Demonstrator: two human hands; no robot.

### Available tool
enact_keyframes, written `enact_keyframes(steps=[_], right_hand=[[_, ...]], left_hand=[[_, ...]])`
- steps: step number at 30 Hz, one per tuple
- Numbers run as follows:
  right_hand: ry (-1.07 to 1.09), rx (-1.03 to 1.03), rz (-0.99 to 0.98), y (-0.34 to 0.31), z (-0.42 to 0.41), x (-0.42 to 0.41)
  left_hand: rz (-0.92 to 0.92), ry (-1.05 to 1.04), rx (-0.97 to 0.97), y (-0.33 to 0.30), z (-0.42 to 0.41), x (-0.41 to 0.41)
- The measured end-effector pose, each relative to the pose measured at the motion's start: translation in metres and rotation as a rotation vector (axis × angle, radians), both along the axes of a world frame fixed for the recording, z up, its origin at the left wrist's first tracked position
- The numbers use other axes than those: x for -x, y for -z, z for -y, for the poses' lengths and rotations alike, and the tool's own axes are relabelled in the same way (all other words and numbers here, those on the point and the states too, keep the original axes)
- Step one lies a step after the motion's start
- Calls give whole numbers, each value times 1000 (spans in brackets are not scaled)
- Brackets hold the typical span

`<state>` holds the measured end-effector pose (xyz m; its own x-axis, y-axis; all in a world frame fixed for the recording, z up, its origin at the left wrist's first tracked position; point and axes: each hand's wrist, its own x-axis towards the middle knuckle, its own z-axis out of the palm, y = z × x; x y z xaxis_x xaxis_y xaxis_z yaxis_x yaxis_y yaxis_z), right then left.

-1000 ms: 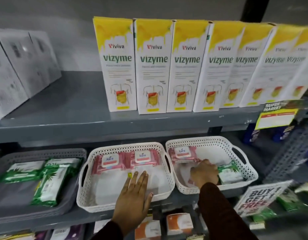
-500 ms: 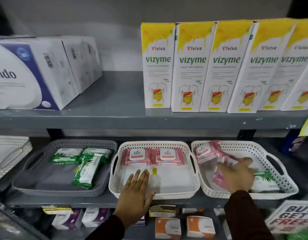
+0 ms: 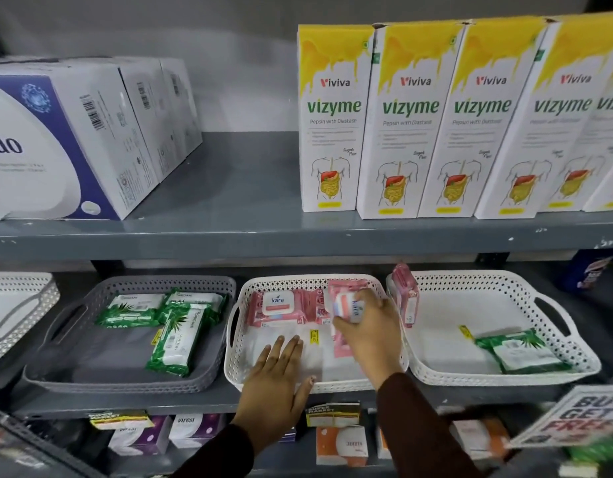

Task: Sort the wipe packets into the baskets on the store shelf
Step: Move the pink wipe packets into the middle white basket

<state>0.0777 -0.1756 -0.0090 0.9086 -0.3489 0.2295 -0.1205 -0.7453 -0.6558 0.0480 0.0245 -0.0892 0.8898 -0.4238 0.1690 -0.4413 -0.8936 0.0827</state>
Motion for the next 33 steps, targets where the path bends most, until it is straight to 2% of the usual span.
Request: enact_keyframes(steps=[4,8,9,11,13,15,16,18,21,28,31,33], right_hand=[[-93,97,-246,34,-10,-7],[-122,84,-322,36,-1,-18],[-124,41,-303,33,3,-19],[-57,-32,-134,25,17,-20],[133,-8,116,18,38,-24],[291,15,185,12,64,-33],[331,-26,133,11,76,-38],[335,-233,-2,14,96,-46],[327,-476,-42,22,112,-49],[515,-516,189,28,127,-48],[437,-759,356,11,123,-42],[220,-1024,416,-6,111,-37]], left_hand=[[-27,-10,-26,-1,1,3],[-3,-17,-5,-1,4,2],[0,-16,-4,-1,5,2],[7,-18,-11,-1,9,1],[3,-28,-15,-1,13,0],[6,-39,-10,0,15,1],[5,-37,-9,0,15,1],[11,-34,2,-1,14,2],[-2,-31,7,-4,14,3],[26,-77,-18,-4,-16,8],[34,-114,17,-5,-36,10],[39,-128,64,-7,-47,12]])
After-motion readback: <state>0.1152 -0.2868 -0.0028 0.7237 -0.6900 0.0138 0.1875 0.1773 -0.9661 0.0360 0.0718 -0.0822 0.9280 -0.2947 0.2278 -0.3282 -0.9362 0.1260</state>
